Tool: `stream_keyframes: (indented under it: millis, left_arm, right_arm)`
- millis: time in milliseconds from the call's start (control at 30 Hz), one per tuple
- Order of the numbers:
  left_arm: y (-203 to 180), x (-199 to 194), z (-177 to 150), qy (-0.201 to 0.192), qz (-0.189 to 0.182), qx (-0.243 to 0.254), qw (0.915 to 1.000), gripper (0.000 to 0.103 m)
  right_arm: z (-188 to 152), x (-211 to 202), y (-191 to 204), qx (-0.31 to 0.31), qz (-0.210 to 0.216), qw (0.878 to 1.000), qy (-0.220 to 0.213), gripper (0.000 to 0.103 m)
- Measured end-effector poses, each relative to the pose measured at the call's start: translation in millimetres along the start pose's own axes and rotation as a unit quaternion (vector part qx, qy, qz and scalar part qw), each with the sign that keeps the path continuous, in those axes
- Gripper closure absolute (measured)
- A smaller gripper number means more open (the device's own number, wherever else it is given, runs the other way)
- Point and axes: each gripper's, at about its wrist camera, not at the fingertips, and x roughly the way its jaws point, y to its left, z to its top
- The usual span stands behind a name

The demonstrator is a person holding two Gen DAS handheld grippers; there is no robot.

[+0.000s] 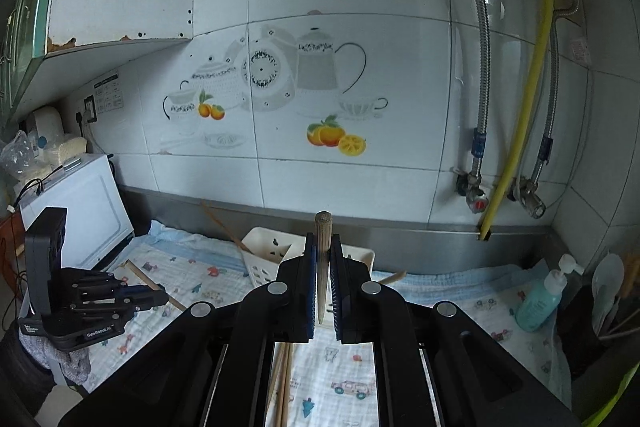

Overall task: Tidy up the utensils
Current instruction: 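Lift both held chopsticks and carry them above the white holder, then drop the chopsticks into the holder by opening the right and left tools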

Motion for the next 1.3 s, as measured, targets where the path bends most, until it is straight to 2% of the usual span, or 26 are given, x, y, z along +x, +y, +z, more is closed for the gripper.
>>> stream_keyframes:
  millis: [167,333,533,700,1033,1300]
  left_arm:
    - [-8.8,-9.4,34.8,-0.030,-0.003,0.015,0.9994,0.097]
    - [-9.9,-21.6,76.2,-0.072,0.003,0.014,0.9973,0.097]
    - [-6.4,-20.3,114.5,-0.106,0.032,0.019,0.9937,0.097]
    - [4.5,5.9,123.0,-0.086,0.044,0.002,0.9953,0.097]
    - [18.0,45.4,109.1,-0.039,0.039,-0.016,0.9983,0.097]
    - [22.4,49.0,104.1,-0.037,0.032,-0.020,0.9986,0.095]
  right_arm:
    - [25.4,8.0,-9.3,-0.002,-0.013,1.000,-0.009,0.097]
    - [35.7,24.0,-16.0,0.004,-0.016,1.000,-0.008,0.097]
    - [37.4,42.7,-16.3,0.001,-0.014,1.000,0.002,0.097]
    - [30.9,62.1,-12.6,-0.006,-0.012,1.000,0.018,0.097]
    - [16.2,89.7,-13.2,-0.003,-0.014,0.999,0.046,0.097]
    - [7.5,101.8,-20.5,0.007,-0.020,0.998,0.060,0.096]
